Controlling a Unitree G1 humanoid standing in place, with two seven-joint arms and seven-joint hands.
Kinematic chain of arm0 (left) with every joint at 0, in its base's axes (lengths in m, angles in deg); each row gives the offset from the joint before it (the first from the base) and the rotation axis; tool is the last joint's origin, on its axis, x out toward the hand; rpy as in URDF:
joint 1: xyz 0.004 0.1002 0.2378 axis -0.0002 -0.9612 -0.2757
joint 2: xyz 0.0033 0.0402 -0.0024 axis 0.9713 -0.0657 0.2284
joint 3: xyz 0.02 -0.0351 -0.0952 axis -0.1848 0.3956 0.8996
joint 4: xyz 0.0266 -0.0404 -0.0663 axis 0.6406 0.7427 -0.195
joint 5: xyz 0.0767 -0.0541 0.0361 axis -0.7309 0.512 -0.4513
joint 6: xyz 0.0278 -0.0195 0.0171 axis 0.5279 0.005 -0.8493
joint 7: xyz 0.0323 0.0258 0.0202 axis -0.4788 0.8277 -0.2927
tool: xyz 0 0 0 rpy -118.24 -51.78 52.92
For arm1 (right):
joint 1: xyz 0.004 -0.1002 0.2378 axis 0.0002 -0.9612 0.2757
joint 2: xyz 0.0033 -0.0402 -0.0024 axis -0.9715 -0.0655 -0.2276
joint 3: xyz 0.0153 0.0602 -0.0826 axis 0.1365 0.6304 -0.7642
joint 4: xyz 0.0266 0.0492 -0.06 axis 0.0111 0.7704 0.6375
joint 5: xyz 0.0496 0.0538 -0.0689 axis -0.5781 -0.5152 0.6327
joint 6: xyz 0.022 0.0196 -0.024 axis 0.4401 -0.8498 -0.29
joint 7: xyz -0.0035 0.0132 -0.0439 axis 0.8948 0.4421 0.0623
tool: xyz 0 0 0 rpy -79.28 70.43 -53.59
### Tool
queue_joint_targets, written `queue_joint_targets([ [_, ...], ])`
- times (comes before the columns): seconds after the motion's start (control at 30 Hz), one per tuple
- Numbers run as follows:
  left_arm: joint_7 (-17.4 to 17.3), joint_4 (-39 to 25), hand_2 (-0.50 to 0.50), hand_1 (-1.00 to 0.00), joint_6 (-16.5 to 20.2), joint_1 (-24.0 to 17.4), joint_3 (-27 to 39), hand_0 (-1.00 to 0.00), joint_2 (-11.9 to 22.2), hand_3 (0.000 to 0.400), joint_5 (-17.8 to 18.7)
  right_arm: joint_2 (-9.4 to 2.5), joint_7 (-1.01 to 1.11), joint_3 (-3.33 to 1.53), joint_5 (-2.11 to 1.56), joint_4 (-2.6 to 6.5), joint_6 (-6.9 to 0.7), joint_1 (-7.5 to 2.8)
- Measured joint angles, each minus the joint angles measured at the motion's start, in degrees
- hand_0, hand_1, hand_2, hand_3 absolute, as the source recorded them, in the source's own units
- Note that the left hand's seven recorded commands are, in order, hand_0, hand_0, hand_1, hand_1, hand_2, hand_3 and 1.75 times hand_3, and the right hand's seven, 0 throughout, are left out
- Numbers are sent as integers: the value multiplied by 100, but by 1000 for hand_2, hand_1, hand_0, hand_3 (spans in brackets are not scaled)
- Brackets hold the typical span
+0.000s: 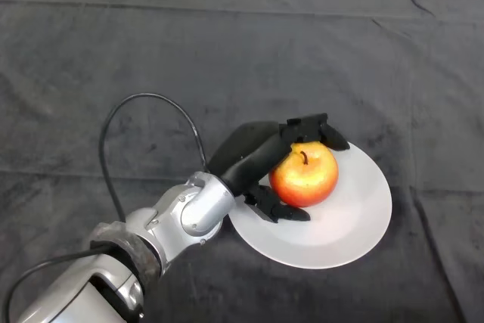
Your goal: Move the apple to the plate
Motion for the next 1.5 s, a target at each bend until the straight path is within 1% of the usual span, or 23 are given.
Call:
queue_joint_targets([
  [0.03, -33, 0, 116, -937, 35, 12, -18, -706, 0, 375, 42, 0, 0, 0, 0, 0, 0, 0],
  [0.07, -68, -1, 133, -863, 74, 25, -26, -596, -1, 345, 67, 0, 0, 0, 0, 0, 0, 0],
  [0.1, -104, -1, 165, -424, 101, 34, -36, -94, -1, 169, 94, 0, 0, 0, 0, 0, 0, 0],
  [0.13, -143, -1, 127, -255, 140, 44, -76, 0, 1, 102, 129, 0, 0, 0, 0, 0, 0, 0],
  [0.2, -178, -1, 0, 0, 196, 51, -157, 0, 1, 0, 183, 0, 0, 0, 0, 0, 0, 0],
  [0.3, -231, -3, 0, 0, 256, 71, -184, 0, 1, 0, 261, 0, 0, 0, 0, 0, 0, 0],
  [0.6, -269, -5, 0, 0, 347, 99, -188, 0, 5, 0, 341, 0, 0, 0, 0, 0, 0, 0],
  [0.87, -380, -4, 0, 0, 351, 176, -184, 0, 104, 0, 398, 0, 0, 0, 0, 0, 0, 0],
  [1.03, -451, -3, 0, 0, 286, 208, -119, 0, 306, 0, 403, 0, 0, 0, -1, 0, 3, 2],
  [1.17, -485, 3, 0, 0, 260, 207, 96, 0, 527, 0, 423, 0, 0, 0, -1, 1, 3, 2],
  [1.5, -483, 23, 0, 0, -24, 208, 727, 0, 983, 0, 511, 0, 0, -2, 1, 2, 3, 2],
])
